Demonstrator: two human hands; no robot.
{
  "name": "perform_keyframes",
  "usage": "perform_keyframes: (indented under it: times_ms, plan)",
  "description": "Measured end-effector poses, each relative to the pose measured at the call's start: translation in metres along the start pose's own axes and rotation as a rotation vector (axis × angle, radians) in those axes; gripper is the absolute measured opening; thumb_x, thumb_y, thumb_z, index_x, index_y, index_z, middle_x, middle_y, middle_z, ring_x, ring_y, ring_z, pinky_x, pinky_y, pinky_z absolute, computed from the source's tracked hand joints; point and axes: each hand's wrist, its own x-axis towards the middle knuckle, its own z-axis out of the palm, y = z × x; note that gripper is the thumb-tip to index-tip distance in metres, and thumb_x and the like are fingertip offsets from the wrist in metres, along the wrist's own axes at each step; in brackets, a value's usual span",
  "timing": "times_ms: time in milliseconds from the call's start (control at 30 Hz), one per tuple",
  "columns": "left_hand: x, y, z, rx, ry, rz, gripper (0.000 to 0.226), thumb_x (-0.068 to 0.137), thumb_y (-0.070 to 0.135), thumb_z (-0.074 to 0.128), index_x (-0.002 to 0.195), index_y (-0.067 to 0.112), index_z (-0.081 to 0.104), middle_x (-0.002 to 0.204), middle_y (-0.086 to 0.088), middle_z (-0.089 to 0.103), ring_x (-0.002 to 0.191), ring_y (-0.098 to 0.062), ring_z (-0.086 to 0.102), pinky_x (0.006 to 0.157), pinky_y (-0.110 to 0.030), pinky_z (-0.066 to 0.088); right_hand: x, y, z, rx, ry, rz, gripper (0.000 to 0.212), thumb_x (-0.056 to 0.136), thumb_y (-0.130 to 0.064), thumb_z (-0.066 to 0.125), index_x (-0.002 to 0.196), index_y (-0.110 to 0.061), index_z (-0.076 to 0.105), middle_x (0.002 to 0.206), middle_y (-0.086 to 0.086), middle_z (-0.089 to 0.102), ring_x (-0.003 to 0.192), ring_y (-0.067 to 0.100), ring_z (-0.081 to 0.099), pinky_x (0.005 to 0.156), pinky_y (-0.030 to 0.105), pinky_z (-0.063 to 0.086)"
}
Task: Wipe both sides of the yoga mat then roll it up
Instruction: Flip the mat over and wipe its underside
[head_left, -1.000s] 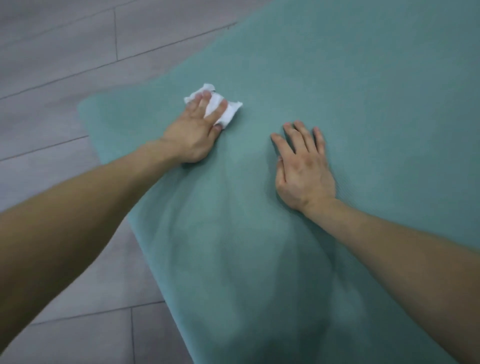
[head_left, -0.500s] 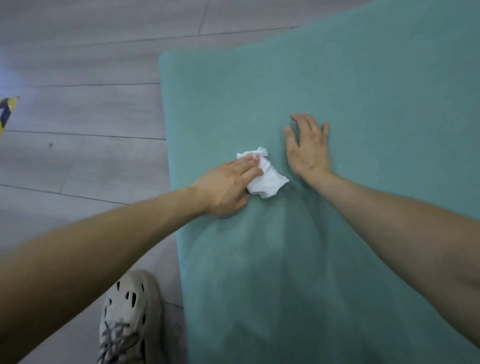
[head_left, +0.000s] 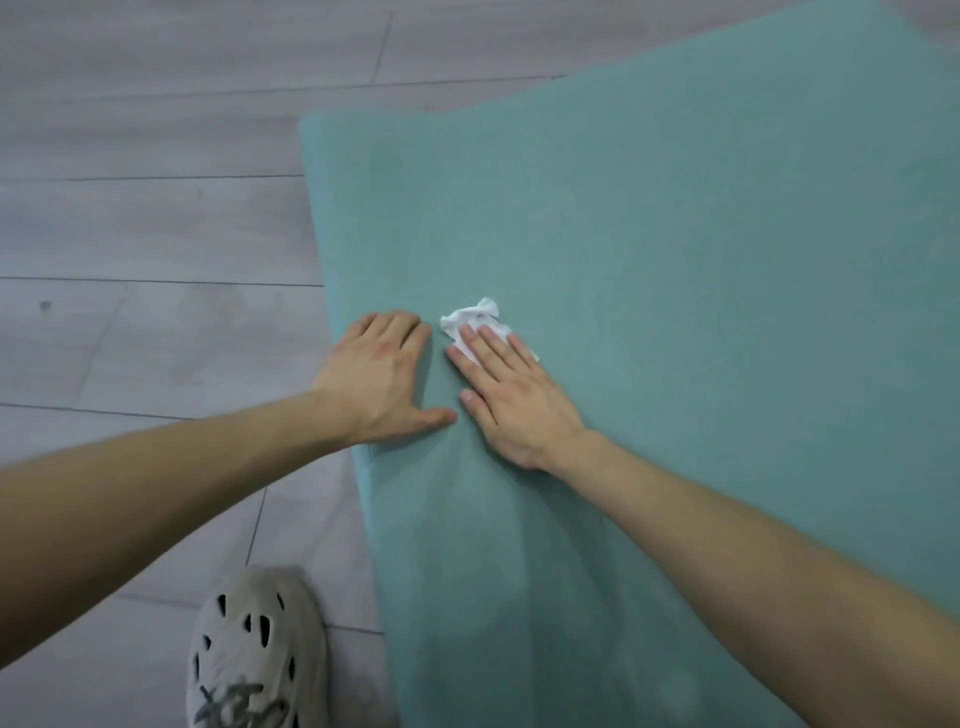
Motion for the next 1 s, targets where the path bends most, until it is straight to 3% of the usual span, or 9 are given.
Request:
perform_keyframes:
  times_ms: [133, 267, 333, 500, 567, 733, 833, 900, 1000]
  plan:
    - [0.011, 0.004, 0.001, 0.048, -0.086, 0.079, 0.119, 0.067, 0.096, 0.039, 0.152, 0.013, 0.043, 0.158, -0.009, 0.042, 0.145, -0.03, 0.039, 0.125, -0.041, 0.025, 0.016, 0.049, -0.009, -0.069, 0.0, -0.021, 0.057, 0.111, -0.027, 0.033, 0.166, -0.015, 0.027, 0.174, 0.005, 0.021, 0.162, 0.022, 0.015, 0.132, 0.043, 0.011]
    - [0.022, 0.005, 0.0, 0.043, -0.172, 0.09, 0.114, 0.069, 0.097, 0.048, 0.155, 0.023, 0.036, 0.156, -0.007, 0.039, 0.145, -0.029, 0.037, 0.124, -0.041, 0.027, 0.029, 0.141, -0.041, -0.123, 0.097, 0.532, 0.062, 0.107, -0.035, 0.025, 0.166, -0.016, 0.028, 0.174, 0.015, 0.019, 0.162, 0.029, 0.012, 0.132, 0.046, 0.007]
    - [0.023, 0.006, -0.001, 0.037, -0.18, 0.083, 0.112, 0.071, 0.095, 0.052, 0.158, 0.027, 0.032, 0.158, -0.008, 0.037, 0.147, -0.029, 0.035, 0.125, -0.041, 0.026, 0.04, 0.137, -0.044, -0.1, 0.074, 0.631, 0.066, 0.104, -0.044, 0.024, 0.165, -0.017, 0.028, 0.174, 0.017, 0.017, 0.163, 0.028, 0.008, 0.132, 0.046, 0.004]
    - [0.004, 0.015, 0.008, 0.017, -0.123, 0.044, 0.104, 0.082, 0.087, 0.049, 0.161, 0.021, 0.033, 0.167, -0.011, 0.031, 0.155, -0.029, 0.026, 0.129, -0.043, 0.018, 0.087, 0.029, -0.009, -0.057, -0.113, -0.006, 0.062, 0.108, -0.043, 0.018, 0.166, -0.02, 0.028, 0.175, 0.007, 0.019, 0.163, 0.021, 0.01, 0.132, 0.044, 0.006]
    - [-0.004, 0.014, 0.016, 0.013, -0.079, 0.056, 0.098, 0.087, 0.082, 0.044, 0.16, 0.016, 0.037, 0.165, -0.012, 0.036, 0.154, -0.03, 0.03, 0.128, -0.044, 0.021, 0.091, 0.024, -0.013, -0.041, -0.158, -0.099, 0.059, 0.111, -0.04, 0.021, 0.166, -0.021, 0.028, 0.174, 0.004, 0.02, 0.162, 0.019, 0.012, 0.132, 0.043, 0.009]
    - [-0.016, 0.013, 0.018, 0.03, -0.041, 0.01, 0.095, 0.089, 0.081, 0.02, 0.159, 0.021, 0.038, 0.17, -0.011, 0.028, 0.16, -0.031, 0.017, 0.129, -0.057, 0.011, 0.042, 0.147, -0.052, -0.162, -0.001, 0.397, 0.061, 0.109, -0.041, 0.022, 0.167, -0.023, 0.023, 0.175, 0.006, 0.02, 0.162, 0.021, 0.013, 0.131, 0.047, 0.01]
    - [-0.031, 0.02, 0.016, -0.081, -0.021, -0.151, 0.079, 0.093, 0.084, 0.029, 0.159, 0.04, 0.03, 0.176, -0.005, -0.004, 0.161, -0.033, -0.015, 0.12, -0.075, 0.001, 0.014, 0.156, -0.068, -0.109, -0.014, 0.657, 0.068, 0.106, -0.049, 0.022, 0.168, -0.022, 0.017, 0.176, 0.009, 0.01, 0.163, 0.024, 0.005, 0.132, 0.048, 0.004]
    - [-0.047, 0.026, 0.014, -0.333, -0.027, -0.394, 0.083, 0.089, 0.083, 0.048, 0.16, 0.049, 0.018, 0.173, -0.002, -0.019, 0.159, -0.035, -0.021, 0.12, -0.076, 0.008, 0.006, 0.113, -0.052, -0.048, -0.058, 0.571, 0.071, 0.105, -0.053, 0.02, 0.169, -0.021, 0.013, 0.176, 0.009, 0.005, 0.163, 0.024, 0.0, 0.132, 0.049, 0.001]
    - [-0.074, 0.037, 0.021, -0.763, 0.014, -0.72, 0.118, 0.077, 0.072, 0.075, 0.165, 0.036, 0.005, 0.171, -0.014, 0.003, 0.158, -0.041, 0.011, 0.127, -0.055, 0.021, -0.015, 0.017, -0.017, 0.005, -0.108, 0.185, 0.072, 0.105, -0.052, 0.013, 0.169, -0.02, 0.016, 0.176, 0.009, 0.009, 0.163, 0.025, 0.004, 0.131, 0.052, 0.009]
